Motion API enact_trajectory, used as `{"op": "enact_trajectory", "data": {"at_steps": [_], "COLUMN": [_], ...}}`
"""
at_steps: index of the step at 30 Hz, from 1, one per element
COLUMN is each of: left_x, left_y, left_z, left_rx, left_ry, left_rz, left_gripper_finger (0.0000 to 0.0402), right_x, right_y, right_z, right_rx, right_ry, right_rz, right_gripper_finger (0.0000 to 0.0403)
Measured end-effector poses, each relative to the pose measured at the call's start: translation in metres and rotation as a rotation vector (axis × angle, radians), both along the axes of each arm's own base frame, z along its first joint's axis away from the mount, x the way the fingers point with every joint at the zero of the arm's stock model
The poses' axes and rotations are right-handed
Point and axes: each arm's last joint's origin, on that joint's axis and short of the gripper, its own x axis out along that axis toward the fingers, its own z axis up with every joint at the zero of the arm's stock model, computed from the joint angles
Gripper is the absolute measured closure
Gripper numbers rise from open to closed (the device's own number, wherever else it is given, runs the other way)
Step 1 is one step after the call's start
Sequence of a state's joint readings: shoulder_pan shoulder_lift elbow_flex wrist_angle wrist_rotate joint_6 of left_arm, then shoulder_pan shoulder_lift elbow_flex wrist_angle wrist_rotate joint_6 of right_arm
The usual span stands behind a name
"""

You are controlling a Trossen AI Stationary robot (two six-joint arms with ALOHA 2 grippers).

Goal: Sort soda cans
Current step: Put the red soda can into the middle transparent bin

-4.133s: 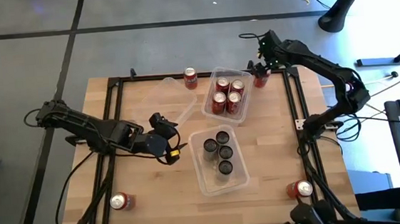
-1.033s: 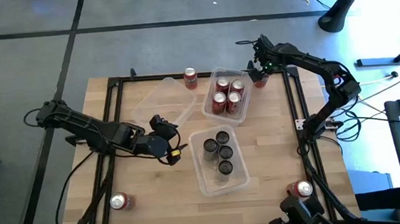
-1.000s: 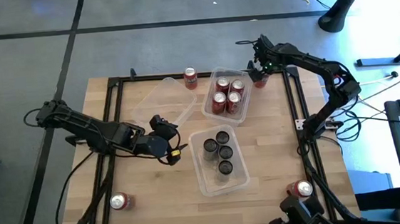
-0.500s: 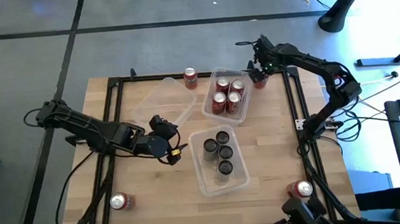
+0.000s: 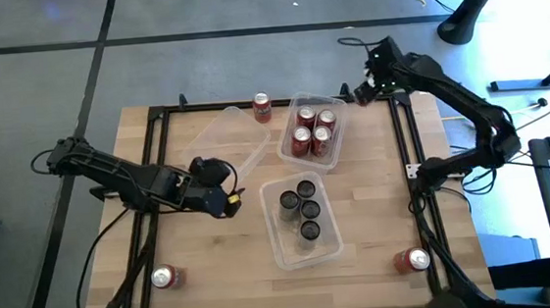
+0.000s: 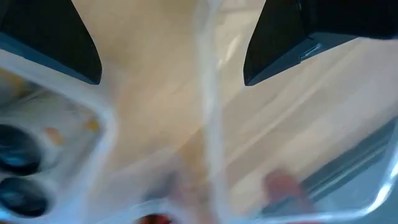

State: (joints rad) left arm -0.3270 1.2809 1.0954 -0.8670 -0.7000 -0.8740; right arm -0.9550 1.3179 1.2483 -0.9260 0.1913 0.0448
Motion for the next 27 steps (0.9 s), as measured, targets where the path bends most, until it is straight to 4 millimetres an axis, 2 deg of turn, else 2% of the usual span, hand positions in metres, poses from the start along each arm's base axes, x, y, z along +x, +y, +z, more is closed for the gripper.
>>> {"op": "enact_trajectory", "data": {"at_steps": [6, 15, 19, 27], "left_x": [-0.015, -0.032, -0.031, -0.016], "left_y": [0.015, 0.04, 0.042, 0.033], "left_z": [-0.008, -0.014, -0.019, -0.031], "left_rx": [0.005, -0.001, -0.041, -0.135], "left_ry": [0.141, 0.33, 0.378, 0.313], "left_rz": [0.13, 0.298, 0.246, 0.075], "left_gripper_finger": [0.0022, 0.0022, 0.0022, 0.0022], "right_x": [-0.011, -0.017, -0.016, -0.013], "right_y": [0.017, 0.027, 0.027, 0.028], "right_z": [0.029, 0.04, 0.041, 0.045], "right_rx": [-0.087, -0.114, -0.112, -0.114], "right_ry": [-0.096, -0.153, -0.181, -0.248], "right_rz": [0.022, 0.049, 0.074, 0.126], "right_gripper_finger": [0.0125, 0.0124, 0.0123, 0.0123]}}
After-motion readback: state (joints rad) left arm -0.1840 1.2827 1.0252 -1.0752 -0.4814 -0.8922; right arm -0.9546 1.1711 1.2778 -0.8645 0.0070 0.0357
